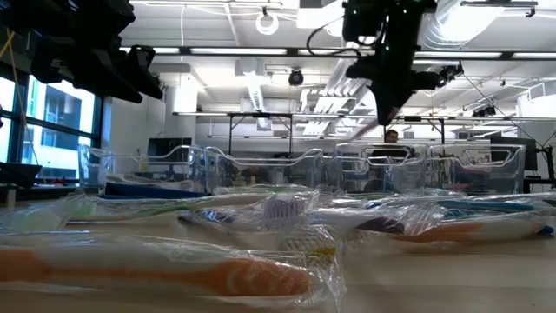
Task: Pick & Place Toothbrushes
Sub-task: Put the orange toothbrush into the middle right transparent bin, then put the green toothbrush into the middle left transparent bin
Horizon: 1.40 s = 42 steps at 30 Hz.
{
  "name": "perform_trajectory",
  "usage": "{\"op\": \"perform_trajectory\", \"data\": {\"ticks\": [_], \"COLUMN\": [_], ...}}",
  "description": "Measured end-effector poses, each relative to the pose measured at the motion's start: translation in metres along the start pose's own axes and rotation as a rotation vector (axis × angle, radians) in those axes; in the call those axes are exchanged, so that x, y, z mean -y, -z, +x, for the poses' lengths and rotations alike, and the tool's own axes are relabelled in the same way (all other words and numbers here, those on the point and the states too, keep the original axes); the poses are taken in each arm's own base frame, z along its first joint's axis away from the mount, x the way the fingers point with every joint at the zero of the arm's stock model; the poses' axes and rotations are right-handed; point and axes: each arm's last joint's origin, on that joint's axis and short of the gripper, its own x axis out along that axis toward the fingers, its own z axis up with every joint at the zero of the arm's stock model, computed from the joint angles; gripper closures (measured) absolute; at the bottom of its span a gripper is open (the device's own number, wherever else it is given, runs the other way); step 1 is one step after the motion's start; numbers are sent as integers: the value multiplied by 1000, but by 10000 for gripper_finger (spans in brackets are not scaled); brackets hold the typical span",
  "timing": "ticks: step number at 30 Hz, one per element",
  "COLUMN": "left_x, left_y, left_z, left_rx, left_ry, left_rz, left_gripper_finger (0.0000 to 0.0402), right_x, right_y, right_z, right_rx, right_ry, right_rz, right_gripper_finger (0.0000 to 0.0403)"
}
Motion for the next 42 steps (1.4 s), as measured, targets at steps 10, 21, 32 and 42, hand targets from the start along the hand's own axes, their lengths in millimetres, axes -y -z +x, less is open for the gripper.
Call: {"op": "perform_trajectory", "data": {"ticks": [10, 21, 32, 42], "left_x": [0, 0, 0, 0], "left_y": [0, 0, 0, 0], "left_z": [0, 0, 0, 0], "left_rx": [0, 0, -4, -4], "left_ry": [0, 0, -6, -6], "left_rz": [0, 0, 0, 0], "left_gripper_finger": [192, 192, 192, 192], "right_x": [14, 28, 29, 25], "right_y": [0, -4, -5, -9], "right_z": [28, 55, 57, 56], "right_rx": [6, 41, 35, 80], "right_ry": [26, -44, -59, -89], "right_rz": [79, 156, 121, 90], "right_gripper_finger": [382, 382, 367, 290]}}
